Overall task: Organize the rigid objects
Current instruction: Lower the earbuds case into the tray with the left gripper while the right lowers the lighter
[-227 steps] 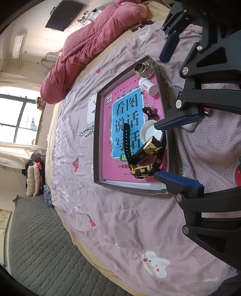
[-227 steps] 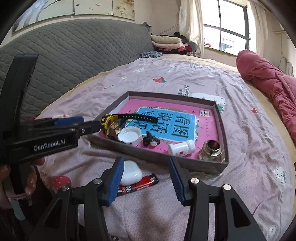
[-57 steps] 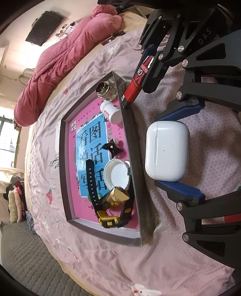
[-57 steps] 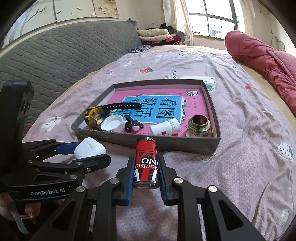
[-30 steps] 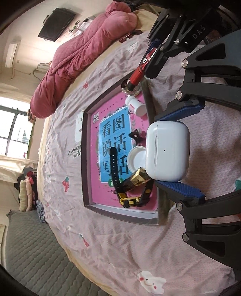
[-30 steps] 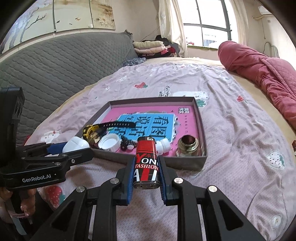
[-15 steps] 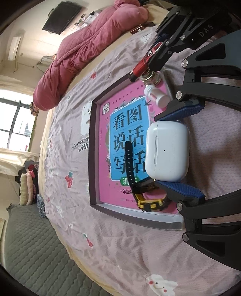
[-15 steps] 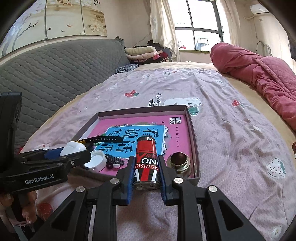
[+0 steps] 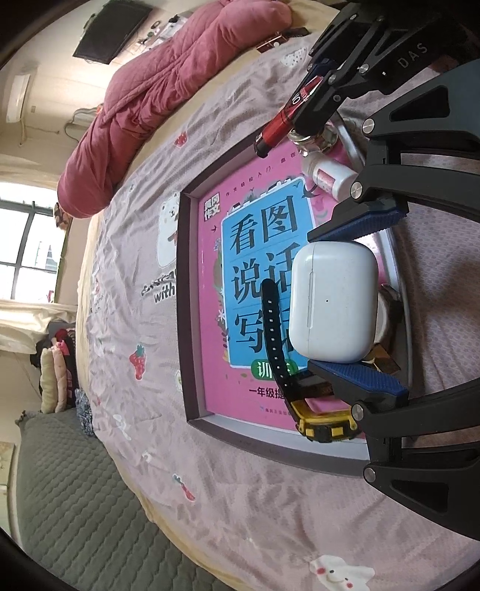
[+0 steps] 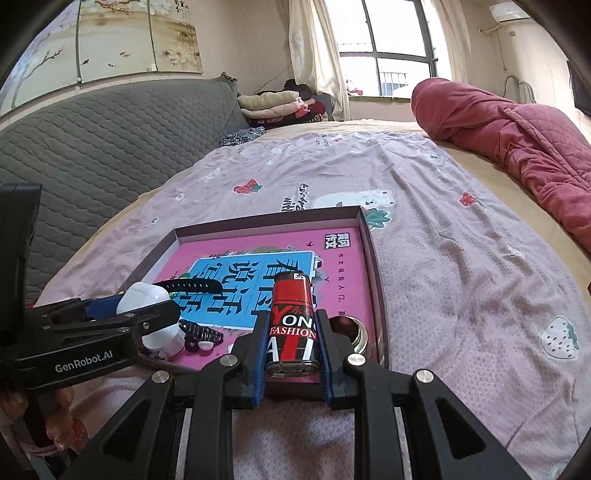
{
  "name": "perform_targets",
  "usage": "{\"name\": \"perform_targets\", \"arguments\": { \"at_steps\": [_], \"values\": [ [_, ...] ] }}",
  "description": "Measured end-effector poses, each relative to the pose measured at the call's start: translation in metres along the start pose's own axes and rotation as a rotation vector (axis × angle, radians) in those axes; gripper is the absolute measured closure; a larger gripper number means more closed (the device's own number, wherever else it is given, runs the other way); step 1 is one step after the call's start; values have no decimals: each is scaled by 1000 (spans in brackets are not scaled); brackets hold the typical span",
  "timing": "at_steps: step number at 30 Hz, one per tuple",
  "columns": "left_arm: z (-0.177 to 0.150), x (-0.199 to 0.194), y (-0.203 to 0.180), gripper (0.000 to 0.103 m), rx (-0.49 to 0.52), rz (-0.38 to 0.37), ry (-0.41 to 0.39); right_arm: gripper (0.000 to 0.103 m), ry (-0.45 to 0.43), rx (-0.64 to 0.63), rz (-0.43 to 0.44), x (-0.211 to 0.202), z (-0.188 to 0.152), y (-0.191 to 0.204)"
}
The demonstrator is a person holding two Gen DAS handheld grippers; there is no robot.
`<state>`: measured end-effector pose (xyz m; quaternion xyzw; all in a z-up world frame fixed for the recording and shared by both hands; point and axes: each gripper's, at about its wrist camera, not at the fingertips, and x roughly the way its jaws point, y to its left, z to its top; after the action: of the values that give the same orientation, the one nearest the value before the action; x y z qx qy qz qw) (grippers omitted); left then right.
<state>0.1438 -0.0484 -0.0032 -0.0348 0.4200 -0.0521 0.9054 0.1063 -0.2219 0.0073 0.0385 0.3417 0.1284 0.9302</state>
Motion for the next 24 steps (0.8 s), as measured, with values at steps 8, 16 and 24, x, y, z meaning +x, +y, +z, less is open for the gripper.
{"name": "perform_targets", "arguments": {
  "at_steps": [8,16,24],
  "values": [
    [1,9,-5,41,3,-3,10,80,3,-4,-2,6,0,-1],
    [0,15,-8,41,-9,-6,12,80,6,-26,-4,8,-3,0],
    [0,17,-6,41,-37,-19,15,80,-1,-38,10,3,-6,5]
  ]
}}
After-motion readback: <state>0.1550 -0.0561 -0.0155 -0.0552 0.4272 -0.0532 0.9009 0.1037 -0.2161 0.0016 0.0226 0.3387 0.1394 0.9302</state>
